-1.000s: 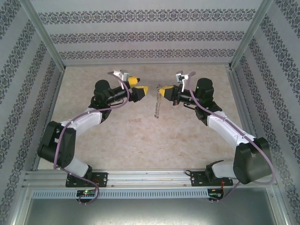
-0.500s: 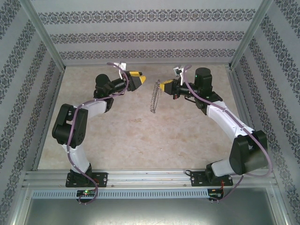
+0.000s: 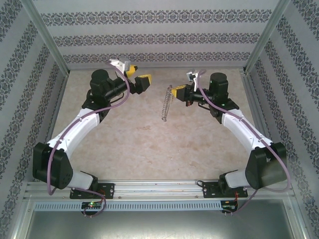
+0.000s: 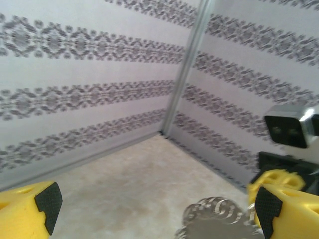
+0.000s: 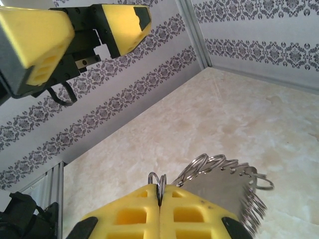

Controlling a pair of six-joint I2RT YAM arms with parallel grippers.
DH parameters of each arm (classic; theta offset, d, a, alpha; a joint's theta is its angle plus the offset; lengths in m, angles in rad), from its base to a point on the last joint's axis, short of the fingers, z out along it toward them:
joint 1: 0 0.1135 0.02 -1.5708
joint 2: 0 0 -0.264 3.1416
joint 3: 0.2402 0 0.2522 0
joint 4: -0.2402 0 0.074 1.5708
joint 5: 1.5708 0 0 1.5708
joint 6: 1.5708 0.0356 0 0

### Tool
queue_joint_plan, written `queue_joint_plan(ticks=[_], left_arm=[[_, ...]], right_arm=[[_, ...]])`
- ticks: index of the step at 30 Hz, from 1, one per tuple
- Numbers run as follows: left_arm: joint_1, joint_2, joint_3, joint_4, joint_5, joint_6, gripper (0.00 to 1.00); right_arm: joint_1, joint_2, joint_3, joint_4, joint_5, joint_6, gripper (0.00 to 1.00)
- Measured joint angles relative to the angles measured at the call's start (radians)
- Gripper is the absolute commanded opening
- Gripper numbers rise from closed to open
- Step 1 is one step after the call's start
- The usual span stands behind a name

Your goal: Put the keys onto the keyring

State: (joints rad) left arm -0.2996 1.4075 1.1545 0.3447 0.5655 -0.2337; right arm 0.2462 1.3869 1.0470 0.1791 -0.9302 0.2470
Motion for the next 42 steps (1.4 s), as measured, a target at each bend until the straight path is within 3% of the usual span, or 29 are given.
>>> queue_joint_plan(ticks=[6,13,15,23,31,42], left_arm=[[0.000,-0.011,0.009,-0.115,-0.123,0.138,1.00],[0.001,-0.022,0.008,-0.139,-0.425,0.149,1.00],[0.010,-0.045,-0.018,-0.107,-0.446,0.154,1.00],[0.027,-0.068,-0.034,-0.076,-0.350,0.201,1.00],[0.026,-0.066,-0.056,-0.076,-0.234,0.138,0.94],[-0.021,-0.005,-0.126,-0.092,0.051,-0.016,0.71]], right_arm=[[-0.002,-0.003,-0.003,0.001,-0.002,0.006,0.00],[-0.002,0.011,-0.002,0.018,-0.002,0.016,0.00],[-0.002,0.027,0.002,0.020,-0.002,0.016,0.00],[0.007,0.075,0.035,0.021,-0.002,0.019,0.00],[0.033,0.065,0.028,0.027,0.006,0.018,0.00],[0.060,0.001,-0.058,0.026,0.058,0.015,0.00]])
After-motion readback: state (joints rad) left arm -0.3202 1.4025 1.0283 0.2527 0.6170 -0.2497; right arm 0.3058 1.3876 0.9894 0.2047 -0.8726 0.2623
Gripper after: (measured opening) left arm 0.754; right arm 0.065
